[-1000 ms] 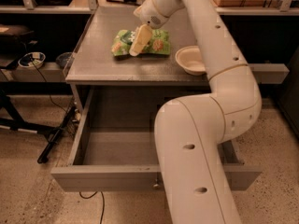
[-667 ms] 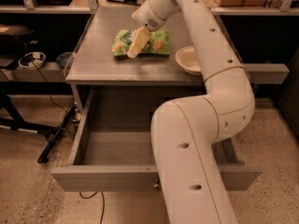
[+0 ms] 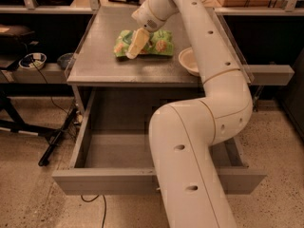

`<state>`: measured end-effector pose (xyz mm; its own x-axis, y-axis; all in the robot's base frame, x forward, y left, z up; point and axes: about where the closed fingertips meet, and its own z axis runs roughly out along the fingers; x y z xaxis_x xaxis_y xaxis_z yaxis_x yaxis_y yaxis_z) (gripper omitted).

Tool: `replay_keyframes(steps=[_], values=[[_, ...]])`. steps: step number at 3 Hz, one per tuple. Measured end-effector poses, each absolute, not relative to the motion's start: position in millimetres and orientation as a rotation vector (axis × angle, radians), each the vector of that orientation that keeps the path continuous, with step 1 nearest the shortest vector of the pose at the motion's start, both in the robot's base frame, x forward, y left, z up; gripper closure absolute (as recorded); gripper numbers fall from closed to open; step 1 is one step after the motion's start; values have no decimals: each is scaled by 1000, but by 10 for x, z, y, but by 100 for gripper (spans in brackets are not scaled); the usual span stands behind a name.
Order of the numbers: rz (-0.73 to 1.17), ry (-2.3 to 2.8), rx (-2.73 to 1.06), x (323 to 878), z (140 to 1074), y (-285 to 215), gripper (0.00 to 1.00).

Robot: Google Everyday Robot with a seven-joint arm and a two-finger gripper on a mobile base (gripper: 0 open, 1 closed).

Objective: Place green rice chip bag into top drawer

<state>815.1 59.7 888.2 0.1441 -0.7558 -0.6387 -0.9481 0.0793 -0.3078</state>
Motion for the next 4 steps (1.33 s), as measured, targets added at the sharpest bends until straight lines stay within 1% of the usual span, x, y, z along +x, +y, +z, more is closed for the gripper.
replay_keyframes(steps=[2, 3, 4], values=[[366, 1680, -1745, 8118, 8735, 673, 0], [390, 1778, -1811, 8027, 8421, 750, 0], [390, 1778, -1811, 8027, 8421, 750, 0]])
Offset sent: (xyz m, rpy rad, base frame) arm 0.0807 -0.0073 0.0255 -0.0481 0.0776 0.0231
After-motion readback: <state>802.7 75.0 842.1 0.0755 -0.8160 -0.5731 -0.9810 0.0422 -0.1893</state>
